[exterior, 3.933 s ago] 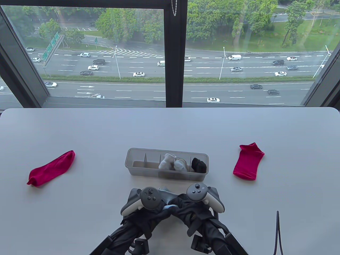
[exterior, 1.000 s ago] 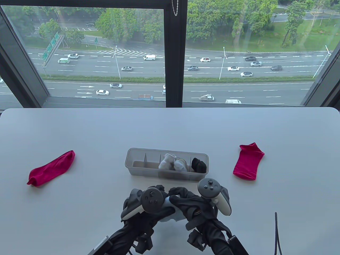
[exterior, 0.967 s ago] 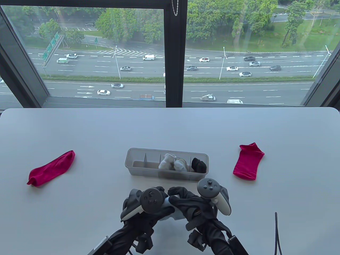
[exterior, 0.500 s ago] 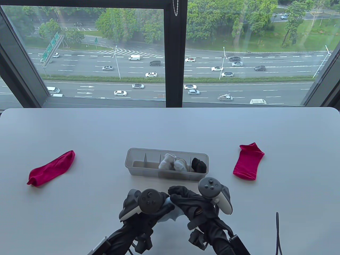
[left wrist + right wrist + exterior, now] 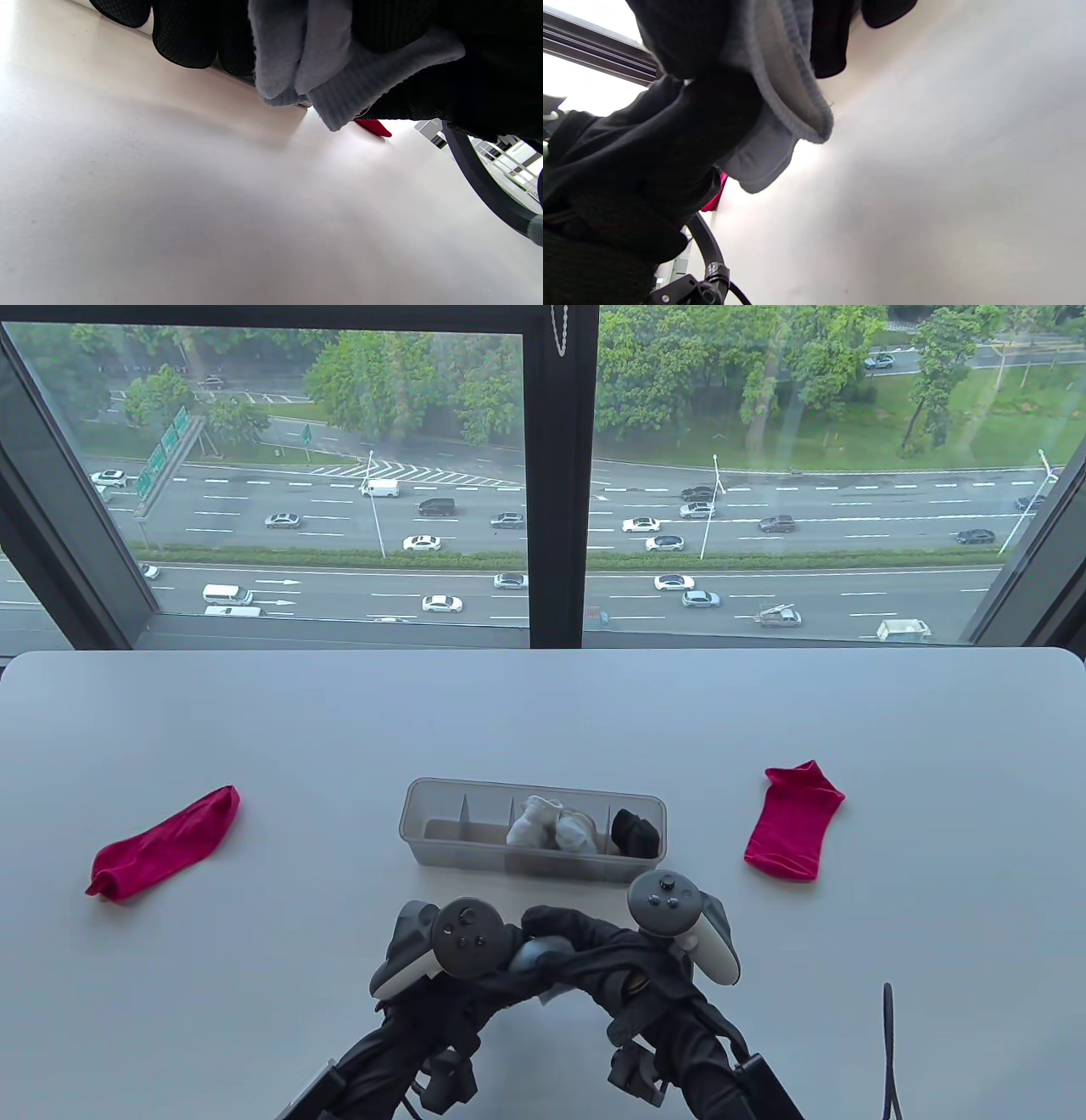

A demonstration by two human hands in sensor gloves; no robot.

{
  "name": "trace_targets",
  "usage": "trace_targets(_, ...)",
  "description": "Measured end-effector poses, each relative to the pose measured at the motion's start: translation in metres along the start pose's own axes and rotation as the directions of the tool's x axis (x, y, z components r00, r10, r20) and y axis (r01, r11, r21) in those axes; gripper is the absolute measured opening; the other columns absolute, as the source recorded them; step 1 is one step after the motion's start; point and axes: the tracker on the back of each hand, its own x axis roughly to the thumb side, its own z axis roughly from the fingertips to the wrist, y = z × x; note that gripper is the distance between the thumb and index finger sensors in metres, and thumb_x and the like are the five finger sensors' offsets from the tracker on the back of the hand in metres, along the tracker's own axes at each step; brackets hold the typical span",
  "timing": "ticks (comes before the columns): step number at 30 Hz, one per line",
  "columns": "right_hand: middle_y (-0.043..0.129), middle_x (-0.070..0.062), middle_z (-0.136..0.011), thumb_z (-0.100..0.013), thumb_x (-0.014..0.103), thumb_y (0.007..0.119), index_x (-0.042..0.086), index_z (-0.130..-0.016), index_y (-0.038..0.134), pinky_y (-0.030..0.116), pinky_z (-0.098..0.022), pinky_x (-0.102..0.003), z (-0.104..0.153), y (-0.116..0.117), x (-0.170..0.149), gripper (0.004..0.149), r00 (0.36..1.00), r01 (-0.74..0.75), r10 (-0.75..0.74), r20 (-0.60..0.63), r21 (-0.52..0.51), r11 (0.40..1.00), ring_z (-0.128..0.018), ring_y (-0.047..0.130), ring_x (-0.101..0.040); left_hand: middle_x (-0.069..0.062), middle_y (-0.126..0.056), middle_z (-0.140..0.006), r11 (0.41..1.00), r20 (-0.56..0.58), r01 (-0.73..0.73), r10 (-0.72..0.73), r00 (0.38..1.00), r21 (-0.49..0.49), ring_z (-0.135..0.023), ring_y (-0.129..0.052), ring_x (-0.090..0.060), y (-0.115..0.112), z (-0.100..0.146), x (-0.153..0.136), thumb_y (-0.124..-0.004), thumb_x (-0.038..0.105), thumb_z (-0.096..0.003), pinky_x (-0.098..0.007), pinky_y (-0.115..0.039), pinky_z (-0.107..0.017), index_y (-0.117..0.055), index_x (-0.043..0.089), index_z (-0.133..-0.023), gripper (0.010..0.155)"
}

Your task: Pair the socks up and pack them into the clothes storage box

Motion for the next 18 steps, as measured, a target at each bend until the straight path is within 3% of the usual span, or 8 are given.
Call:
trace_targets(2,0.084,0.002,-0.090,-0.054,0.047,0.073,0.039,-0.102,0.055,0.051,-0.082,-0.049,0.001,-0.002,-0.002,0.052,0.999,-0.021,0.020,-0.025,-0.052,0.998,-0.084,0.085,-0.016,-0.028,-0.054,-0.114,0.998,-0.016,0.021,-0.021,1.000,0.052,-0.104,-0.056,-0.055,0.003,0.002,0.002,-0.069,0.047,-0.0519,-0.072,-0.049,-0.074,-0.049,0.004,-0.108,0.074)
trace_targets(3,0.085,0.002,-0.087,-0.055,0.048,0.070,0.034,-0.103,0.053,0.052,-0.082,-0.048,0.001,-0.003,-0.004,0.053,1.000,-0.004,0.002,-0.031,-0.064,0.998,-0.080,0.087,-0.015,-0.027,-0.053,-0.115,0.997,-0.002,0.008,-0.008,1.000,0.073,-0.105,-0.055,-0.055,0.005,0.002,0.003,-0.068,0.044,-0.0538,-0.072,-0.048,-0.074,-0.045,0.007,-0.111,0.072)
trace_targets(7,0.082,0.002,-0.088,-0.058,0.048,0.065,0.031,-0.104,0.047,0.049,-0.083,-0.047,0.002,-0.002,-0.008,0.052,0.994,0.102,-0.103,-0.022,-0.064,0.993,-0.082,0.084,-0.014,-0.024,-0.062,-0.109,0.997,0.052,-0.073,0.071,0.996,0.037,-0.097,-0.068,-0.051,0.007,0.001,0.003,-0.060,0.037,-0.0582,-0.069,-0.055,-0.073,-0.044,0.010,-0.113,0.063)
trace_targets(11,0.080,0.003,-0.091,-0.058,0.048,0.064,0.031,-0.104,0.044,0.047,-0.084,-0.046,-0.001,0.005,-0.008,0.053,0.984,0.178,-0.178,-0.013,-0.006,0.984,-0.084,0.082,-0.014,-0.021,-0.048,-0.105,0.996,0.032,-0.064,0.066,0.997,-0.054,-0.093,-0.058,-0.045,0.001,-0.002,0.000,-0.067,0.046,-0.0535,-0.069,-0.048,-0.075,-0.022,0.010,-0.111,0.081)
trace_targets(14,0.071,0.003,-0.097,-0.057,0.048,0.067,0.032,-0.107,0.039,0.043,-0.083,-0.050,-0.003,0.007,-0.010,0.058,0.982,0.187,-0.187,-0.015,0.071,0.980,-0.092,0.073,-0.017,-0.014,-0.076,-0.080,0.999,0.011,-0.033,0.033,0.999,0.035,-0.066,-0.083,-0.032,0.003,-0.002,0.001,-0.075,0.042,-0.0513,-0.061,-0.070,-0.063,-0.041,0.007,-0.106,0.073)
trace_targets(16,0.036,-0.001,-0.117,-0.053,0.046,0.074,0.035,-0.108,0.037,0.040,-0.082,-0.054,-0.002,0.008,-0.008,0.067,0.993,0.118,-0.119,0.003,0.083,0.990,-0.105,0.053,-0.029,-0.008,-0.087,-0.064,0.998,0.034,-0.042,0.041,0.999,0.052,-0.049,-0.092,-0.024,0.006,-0.002,0.000,-0.077,0.043,-0.0492,-0.055,-0.082,-0.052,-0.055,0.003,-0.100,0.068)
trace_targets(17,0.038,0.002,-0.118,-0.052,0.047,0.074,0.037,-0.107,0.040,0.042,-0.082,-0.052,-0.001,0.005,-0.008,0.066,0.996,0.088,-0.089,0.014,0.053,0.995,-0.106,0.053,-0.027,-0.007,-0.089,-0.060,0.998,0.028,-0.040,0.039,0.999,0.044,-0.045,-0.094,-0.023,0.006,-0.001,0.000,-0.077,0.045,-0.0490,-0.054,-0.084,-0.049,-0.058,0.003,-0.099,0.068)
trace_targets(18,0.053,0.005,-0.114,-0.053,0.045,0.075,0.041,-0.105,0.044,0.047,-0.083,-0.050,0.001,0.003,-0.005,0.061,0.997,0.073,-0.073,0.026,0.023,0.997,-0.104,0.062,-0.022,-0.007,-0.092,-0.056,0.998,0.024,-0.042,0.042,0.999,0.039,-0.042,-0.096,-0.023,0.005,-0.001,-0.002,-0.076,0.046,-0.0495,-0.053,-0.085,-0.046,-0.061,0.003,-0.097,0.066)
